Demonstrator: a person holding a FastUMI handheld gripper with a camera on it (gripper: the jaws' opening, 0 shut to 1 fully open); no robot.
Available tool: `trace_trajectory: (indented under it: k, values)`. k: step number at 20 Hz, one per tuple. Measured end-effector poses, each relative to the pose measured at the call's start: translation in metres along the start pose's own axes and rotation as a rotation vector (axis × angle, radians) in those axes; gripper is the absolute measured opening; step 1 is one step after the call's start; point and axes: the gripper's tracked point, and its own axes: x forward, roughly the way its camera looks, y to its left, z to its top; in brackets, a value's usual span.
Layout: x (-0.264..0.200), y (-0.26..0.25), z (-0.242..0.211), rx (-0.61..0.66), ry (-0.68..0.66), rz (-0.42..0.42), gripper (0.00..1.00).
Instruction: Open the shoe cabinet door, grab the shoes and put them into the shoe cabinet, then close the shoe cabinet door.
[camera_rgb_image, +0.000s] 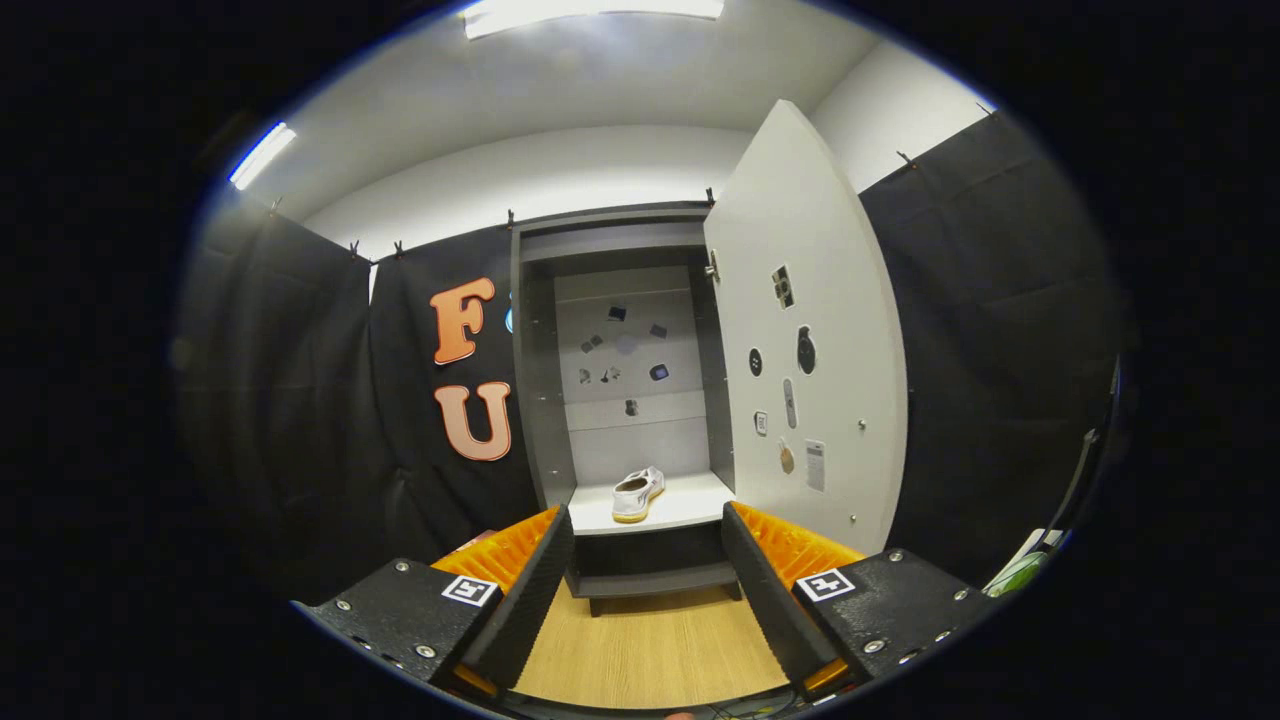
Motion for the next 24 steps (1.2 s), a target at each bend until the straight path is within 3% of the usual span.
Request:
trace_trajectory:
  k: [19,24]
  values:
    - [0.008,-0.18,0.007,-0.013,0.005,-0.158,0.93]
    - [0.025,-0.221,0.001,-0.003,0.017,-0.156,0.93]
